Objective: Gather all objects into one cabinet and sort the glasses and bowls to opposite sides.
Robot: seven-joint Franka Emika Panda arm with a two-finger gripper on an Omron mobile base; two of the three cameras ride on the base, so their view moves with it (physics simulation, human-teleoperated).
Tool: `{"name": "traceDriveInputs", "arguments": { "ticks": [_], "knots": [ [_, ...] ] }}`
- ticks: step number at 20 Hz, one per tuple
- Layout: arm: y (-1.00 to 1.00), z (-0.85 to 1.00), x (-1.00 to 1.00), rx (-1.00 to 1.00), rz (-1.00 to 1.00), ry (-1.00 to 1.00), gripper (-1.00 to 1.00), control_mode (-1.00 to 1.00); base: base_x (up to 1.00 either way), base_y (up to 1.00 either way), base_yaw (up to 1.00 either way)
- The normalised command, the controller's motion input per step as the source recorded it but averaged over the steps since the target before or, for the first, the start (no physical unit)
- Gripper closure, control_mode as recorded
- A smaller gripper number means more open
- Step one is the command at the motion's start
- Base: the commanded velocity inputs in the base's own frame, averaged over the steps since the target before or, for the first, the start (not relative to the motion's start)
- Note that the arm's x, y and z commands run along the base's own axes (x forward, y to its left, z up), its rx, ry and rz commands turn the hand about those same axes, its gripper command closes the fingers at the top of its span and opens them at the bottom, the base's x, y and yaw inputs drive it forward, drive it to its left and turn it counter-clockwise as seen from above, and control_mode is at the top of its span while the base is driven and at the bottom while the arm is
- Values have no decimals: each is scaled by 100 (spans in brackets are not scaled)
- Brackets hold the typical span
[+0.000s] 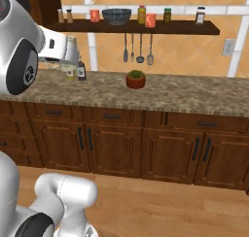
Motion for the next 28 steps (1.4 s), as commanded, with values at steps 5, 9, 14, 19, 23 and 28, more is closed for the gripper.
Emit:
{"name": "traceDriveInputs", "arguments": {
  "ticks": [5, 9, 14, 19, 23, 28],
  "knots": [
    [1, 1, 0, -1, 0, 0, 100, -100, 0, 0, 0],
    [6, 0, 0, -2, 0, 0, 100, -100, 0, 0, 0],
    [4, 0, 0, -2, 0, 0, 100, 100, 0, 4, 0],
    [0, 0, 0, 0, 0, 0, 100, 100, 0, 0, 0],
    [0, 0, 0, 0, 0, 0, 100, 100, 28, 0, 0],
    [0, 0, 0, 0, 0, 0, 100, 100, 68, 0, 0]
  ]
}}
